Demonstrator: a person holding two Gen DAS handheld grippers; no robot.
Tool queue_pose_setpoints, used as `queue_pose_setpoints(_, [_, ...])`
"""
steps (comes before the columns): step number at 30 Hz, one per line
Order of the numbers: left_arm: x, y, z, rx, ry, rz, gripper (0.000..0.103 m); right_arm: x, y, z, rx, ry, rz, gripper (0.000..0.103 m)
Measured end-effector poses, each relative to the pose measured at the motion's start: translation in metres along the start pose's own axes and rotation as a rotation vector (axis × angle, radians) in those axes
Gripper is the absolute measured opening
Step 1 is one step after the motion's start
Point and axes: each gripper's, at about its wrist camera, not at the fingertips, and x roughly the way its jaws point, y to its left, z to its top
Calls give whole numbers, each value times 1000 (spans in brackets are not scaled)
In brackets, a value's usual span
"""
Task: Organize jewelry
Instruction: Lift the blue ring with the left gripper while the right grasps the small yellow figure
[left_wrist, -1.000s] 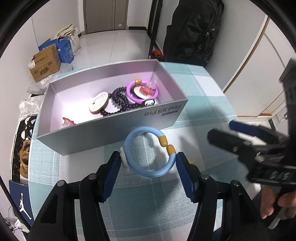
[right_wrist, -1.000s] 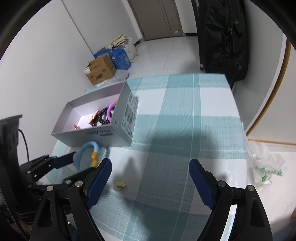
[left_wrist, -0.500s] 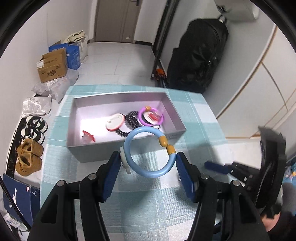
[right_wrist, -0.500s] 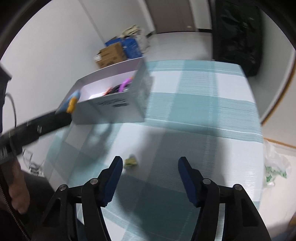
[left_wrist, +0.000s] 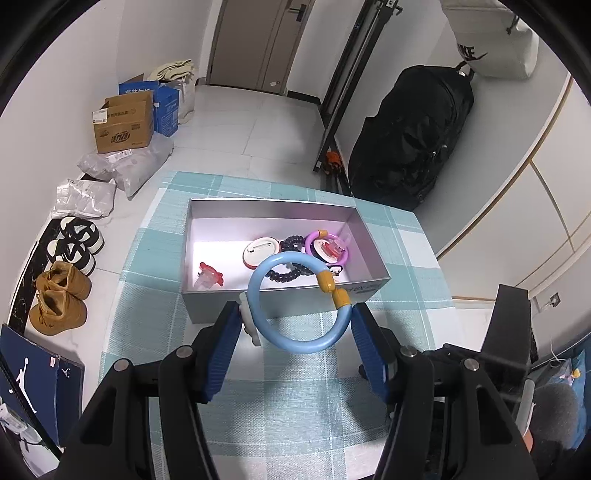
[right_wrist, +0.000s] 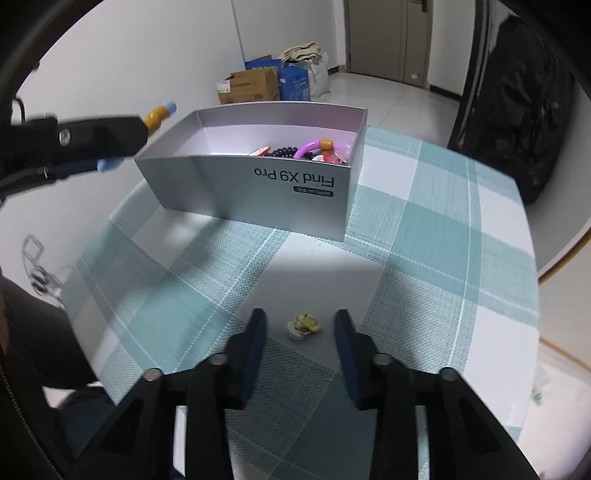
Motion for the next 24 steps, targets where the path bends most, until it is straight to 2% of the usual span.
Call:
queue_pose_setpoints(2, [-1,0,1,-3,-3,0,56,1,3,0,-25,0,-34,17])
queue_pose_setpoints(9, [-4,2,1,-9,-12,-3,56,1,7,-4,-46,-8,-66,17])
queue_pose_setpoints(24, [-3,4,4,-27,-20,3,56,-15,-6,16,70,-78,15,17])
